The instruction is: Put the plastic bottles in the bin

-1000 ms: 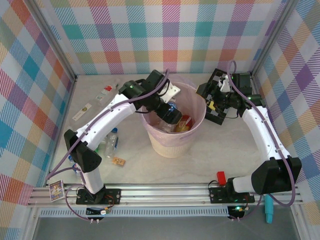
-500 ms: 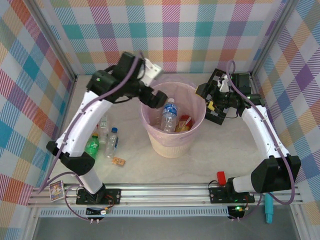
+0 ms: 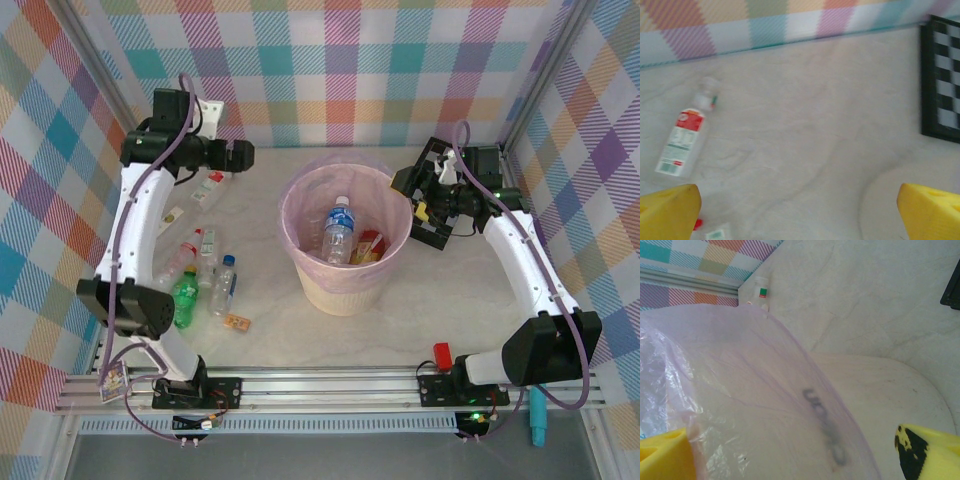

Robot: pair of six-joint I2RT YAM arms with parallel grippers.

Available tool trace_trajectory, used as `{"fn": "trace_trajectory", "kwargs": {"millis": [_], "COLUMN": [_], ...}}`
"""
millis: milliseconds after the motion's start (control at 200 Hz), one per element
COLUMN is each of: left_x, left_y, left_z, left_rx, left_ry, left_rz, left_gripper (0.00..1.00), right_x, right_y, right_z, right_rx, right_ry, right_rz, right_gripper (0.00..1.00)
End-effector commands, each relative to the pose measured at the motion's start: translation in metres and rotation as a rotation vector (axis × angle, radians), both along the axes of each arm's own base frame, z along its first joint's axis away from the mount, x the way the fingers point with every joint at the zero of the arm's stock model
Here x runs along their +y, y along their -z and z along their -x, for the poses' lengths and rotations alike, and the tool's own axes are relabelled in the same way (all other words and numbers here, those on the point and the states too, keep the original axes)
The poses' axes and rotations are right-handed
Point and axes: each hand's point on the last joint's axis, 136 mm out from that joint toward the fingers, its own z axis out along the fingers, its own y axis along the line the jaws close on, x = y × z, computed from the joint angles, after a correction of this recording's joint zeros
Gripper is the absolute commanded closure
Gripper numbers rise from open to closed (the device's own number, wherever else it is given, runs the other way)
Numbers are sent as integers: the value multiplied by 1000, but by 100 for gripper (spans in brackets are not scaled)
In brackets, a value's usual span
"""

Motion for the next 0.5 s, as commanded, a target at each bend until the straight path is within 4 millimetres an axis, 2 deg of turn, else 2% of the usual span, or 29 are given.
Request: {"fn": "trace_trajectory", "kwargs": {"millis": [0, 260, 390, 495], "left_x": [35, 94, 109, 116], "left_y": [35, 127, 168, 193], "left_z": [-33, -80, -94, -102], "left_rx": [21, 168, 228, 264], "left_ry": [-85, -243, -261, -261], "left_rz": [-80, -115, -142, -134], "left_gripper": [0, 0, 0, 0], "right_x": [2, 1, 0, -1], "right_y": [-2, 2, 4, 6], "right_z": [2, 4, 5, 6], "right_rx": [-18, -5, 6, 14], "right_ry": [-26, -24, -21, -18], "right_rz": [-3, 4, 11, 20], "right_gripper": [4, 4, 4, 4]}}
